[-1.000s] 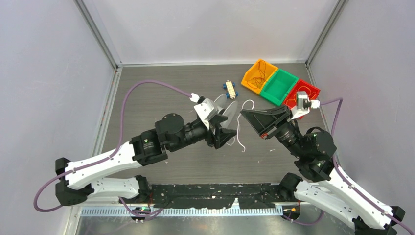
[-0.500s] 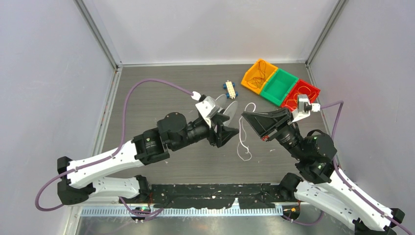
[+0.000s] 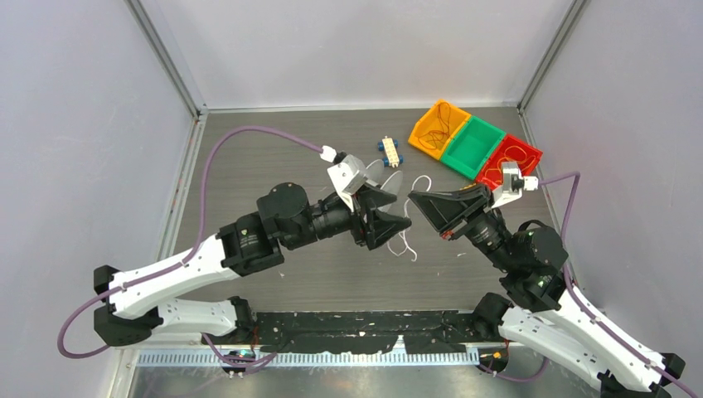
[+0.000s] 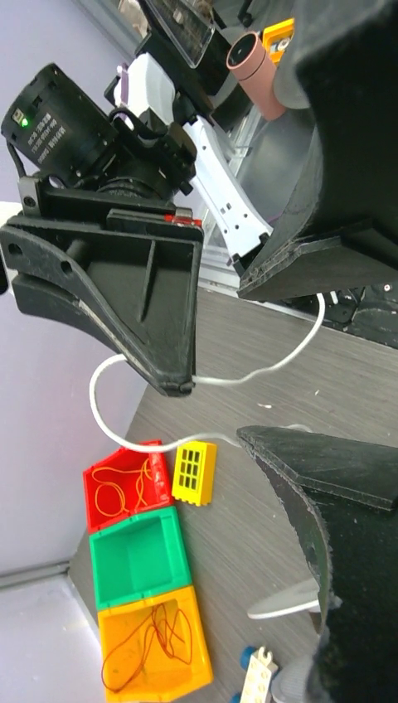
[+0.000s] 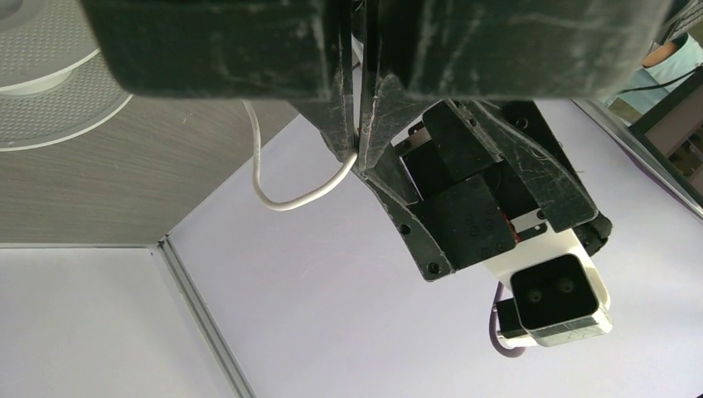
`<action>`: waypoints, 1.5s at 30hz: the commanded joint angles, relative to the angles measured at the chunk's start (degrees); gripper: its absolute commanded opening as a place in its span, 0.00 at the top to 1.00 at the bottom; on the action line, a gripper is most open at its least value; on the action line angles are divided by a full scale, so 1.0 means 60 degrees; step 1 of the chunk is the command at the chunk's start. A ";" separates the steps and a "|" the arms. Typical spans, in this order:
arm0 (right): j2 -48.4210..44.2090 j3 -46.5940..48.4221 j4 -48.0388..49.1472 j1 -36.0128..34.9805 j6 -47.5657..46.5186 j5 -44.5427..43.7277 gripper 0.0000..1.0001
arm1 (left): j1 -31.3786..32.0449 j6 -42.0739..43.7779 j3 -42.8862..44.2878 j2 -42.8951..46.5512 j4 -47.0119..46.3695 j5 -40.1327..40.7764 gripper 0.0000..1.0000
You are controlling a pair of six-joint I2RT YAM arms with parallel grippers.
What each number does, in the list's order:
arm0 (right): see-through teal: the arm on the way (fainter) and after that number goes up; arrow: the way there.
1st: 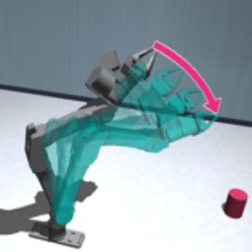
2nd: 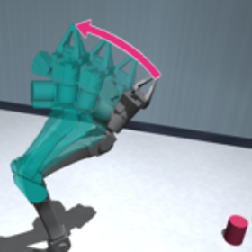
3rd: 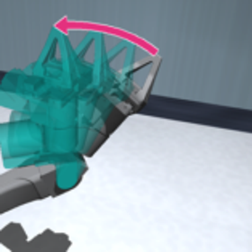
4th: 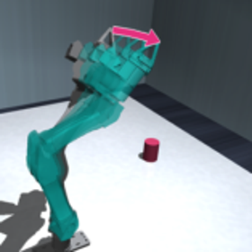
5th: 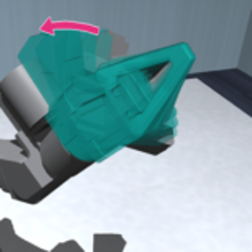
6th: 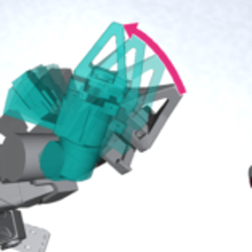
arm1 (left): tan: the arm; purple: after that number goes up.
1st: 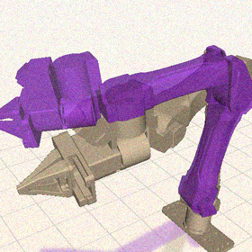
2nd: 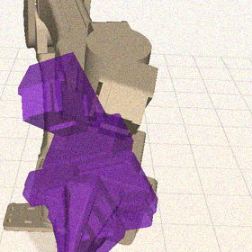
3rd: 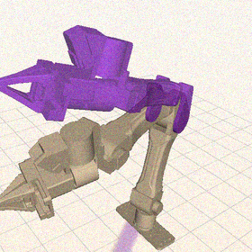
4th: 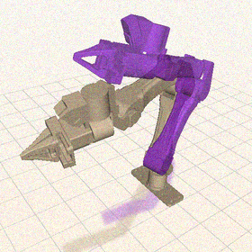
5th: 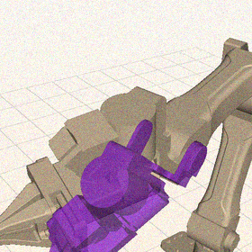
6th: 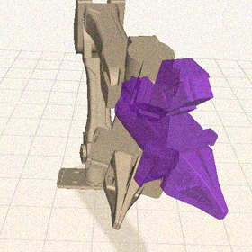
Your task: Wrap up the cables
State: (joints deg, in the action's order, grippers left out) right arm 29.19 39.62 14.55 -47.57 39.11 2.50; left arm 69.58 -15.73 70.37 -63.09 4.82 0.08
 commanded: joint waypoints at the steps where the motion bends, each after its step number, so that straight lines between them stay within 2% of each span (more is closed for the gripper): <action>1: 0.0096 0.0177 0.0313 -0.0040 -0.0079 0.0082 0.95 | -0.0039 -0.0179 0.0358 -0.0200 -0.0144 -0.0525 0.42; 8: 0.0029 0.0152 0.0240 -0.0040 -0.0059 -0.0012 0.94 | -0.0036 -0.0194 0.0638 -0.0627 0.0103 -0.0432 0.47; 11: 0.0034 0.0129 0.0254 -0.0040 0.0002 0.0013 0.95 | -0.0039 -0.0169 0.0591 -0.0658 0.0021 -0.0376 0.52; 13: 0.0049 0.0045 0.0287 -0.0040 0.0073 0.0036 0.94 | -0.0032 -0.0157 0.0513 -0.0612 -0.0122 -0.0291 0.61; 14: 0.0047 0.0002 0.0297 -0.0040 0.0113 0.0048 0.95 | -0.0027 -0.0160 0.0472 -0.0571 -0.0129 -0.0220 0.71; 16: -0.0014 -0.0189 0.0230 -0.0042 0.0164 -0.0044 0.94 | -0.0037 -0.0166 0.0370 -0.0440 -0.0155 0.0136 0.98; 17: -0.0066 -0.0254 0.0155 -0.0048 0.0192 -0.0143 0.95 | -0.0039 -0.0186 0.0263 -0.0319 -0.0226 0.0405 1.00; 21: -0.0604 -0.1029 -0.0482 -0.0044 0.0780 -0.1382 0.95 | -0.0111 -0.0215 -0.0550 0.0408 -0.1100 0.1003 1.00; 26: -0.0827 -0.3021 0.0631 -0.0047 0.2737 -0.1402 0.93 | -0.0226 0.0013 -0.0934 0.0669 -0.1178 0.1602 1.00; 30: -0.0975 -0.2889 0.0072 -0.0050 0.2384 -0.1369 0.77 | -0.0252 0.0445 -0.0706 0.0530 -0.0617 0.1679 1.00; 33: -0.1436 -0.2390 -0.1124 -0.0048 0.0694 -0.1367 0.61 | -0.0245 0.0612 -0.0550 0.0538 -0.0192 0.1556 1.00; 37: -0.2359 -0.2068 -0.2325 -0.0041 -0.1526 -0.1009 0.48 | -0.0362 0.0775 -0.0308 0.0691 0.0581 0.1216 1.00; 41: -0.3134 -0.2559 -0.2328 -0.0041 -0.3363 0.0137 0.29 | -0.0665 0.0658 -0.0053 0.0941 0.1276 0.0570 1.00; 45: -0.2978 -0.3305 -0.0889 -0.0042 -0.4336 0.0747 0.23 | -0.0852 0.0343 0.0208 0.1071 0.1476 -0.0240 1.00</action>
State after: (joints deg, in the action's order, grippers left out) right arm 9.98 23.29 3.46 -47.90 24.32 1.48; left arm 65.41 -12.86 68.05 -58.17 11.88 4.36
